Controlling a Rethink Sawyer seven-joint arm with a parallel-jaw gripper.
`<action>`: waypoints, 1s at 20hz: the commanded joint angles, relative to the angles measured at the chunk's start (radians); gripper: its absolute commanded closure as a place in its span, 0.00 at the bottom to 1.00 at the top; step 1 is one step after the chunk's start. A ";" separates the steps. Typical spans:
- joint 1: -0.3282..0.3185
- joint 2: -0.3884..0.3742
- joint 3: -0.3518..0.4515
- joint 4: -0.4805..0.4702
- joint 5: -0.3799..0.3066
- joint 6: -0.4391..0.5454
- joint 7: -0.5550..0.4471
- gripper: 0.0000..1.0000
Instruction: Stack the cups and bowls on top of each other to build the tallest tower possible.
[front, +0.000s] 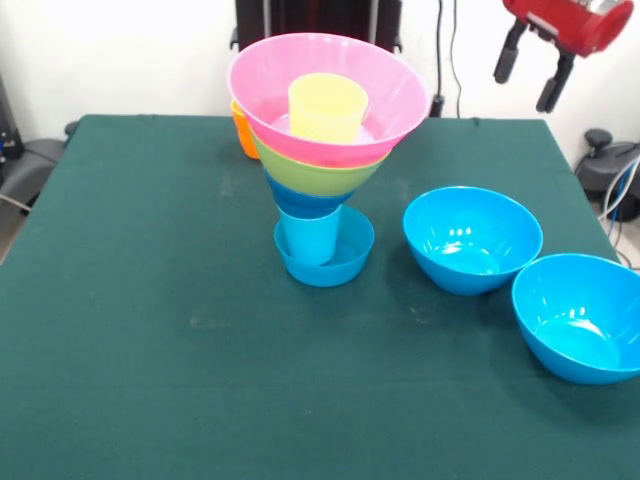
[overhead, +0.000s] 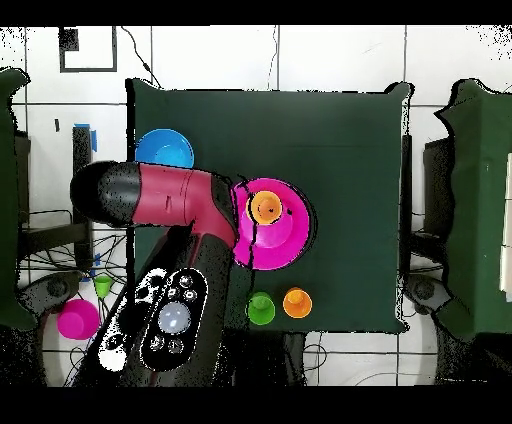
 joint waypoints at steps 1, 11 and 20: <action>0.037 0.101 0.016 0.072 0.053 -0.117 0.324 0.00; 0.065 0.223 -0.033 0.057 0.062 -0.300 0.385 0.00; 0.079 0.317 -0.025 0.058 0.112 -0.433 0.409 0.00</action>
